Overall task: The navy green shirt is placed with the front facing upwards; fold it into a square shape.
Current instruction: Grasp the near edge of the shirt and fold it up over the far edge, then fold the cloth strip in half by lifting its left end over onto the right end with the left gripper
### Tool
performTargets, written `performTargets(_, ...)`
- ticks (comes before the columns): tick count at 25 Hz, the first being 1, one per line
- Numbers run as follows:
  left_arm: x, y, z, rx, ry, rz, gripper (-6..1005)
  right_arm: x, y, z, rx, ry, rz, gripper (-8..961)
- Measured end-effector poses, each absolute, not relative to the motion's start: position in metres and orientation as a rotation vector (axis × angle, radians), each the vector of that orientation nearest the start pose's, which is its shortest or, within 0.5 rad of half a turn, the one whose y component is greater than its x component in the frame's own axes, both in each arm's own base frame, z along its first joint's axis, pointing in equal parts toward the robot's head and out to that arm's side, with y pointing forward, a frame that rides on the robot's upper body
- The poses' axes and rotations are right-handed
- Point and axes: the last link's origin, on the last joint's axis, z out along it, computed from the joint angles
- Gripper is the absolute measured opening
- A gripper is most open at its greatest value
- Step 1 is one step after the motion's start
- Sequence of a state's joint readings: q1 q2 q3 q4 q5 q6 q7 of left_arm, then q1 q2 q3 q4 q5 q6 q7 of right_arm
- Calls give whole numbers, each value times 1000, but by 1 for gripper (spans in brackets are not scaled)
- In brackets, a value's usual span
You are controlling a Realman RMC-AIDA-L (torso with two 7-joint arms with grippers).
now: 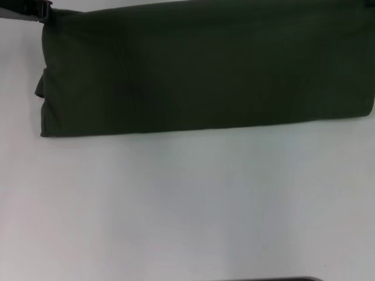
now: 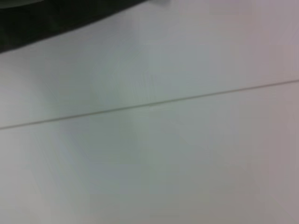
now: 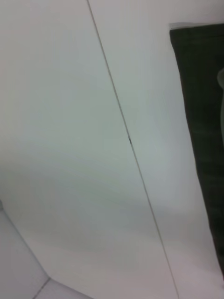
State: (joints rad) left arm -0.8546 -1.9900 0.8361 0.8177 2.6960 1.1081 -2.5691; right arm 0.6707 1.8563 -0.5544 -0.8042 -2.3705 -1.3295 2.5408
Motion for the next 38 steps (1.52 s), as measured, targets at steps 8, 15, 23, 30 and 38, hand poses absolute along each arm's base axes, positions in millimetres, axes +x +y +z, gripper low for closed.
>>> performTargets(8, -235, 465, 55, -2057, -1245, 5, 37, 297, 425, 120, -1875, 1607, 460, 59)
performTargets(15, -238, 467, 54, -2026, -1231, -18, 38, 298, 430, 113, -1851, 1592, 457, 67)
performTargets(23, -241, 466, 45, -2031, -1242, -12, 45, 294, 436, 96, -1865, 1567, 417, 75)
performTargets(30, -241, 465, 45, -2024, -1253, -29, 103, 298, 439, 92, -1833, 1559, 411, 83)
performTargets(38, -243, 466, 46, -1983, -1306, -61, 168, 298, 453, 103, -1786, 1509, 400, 125)
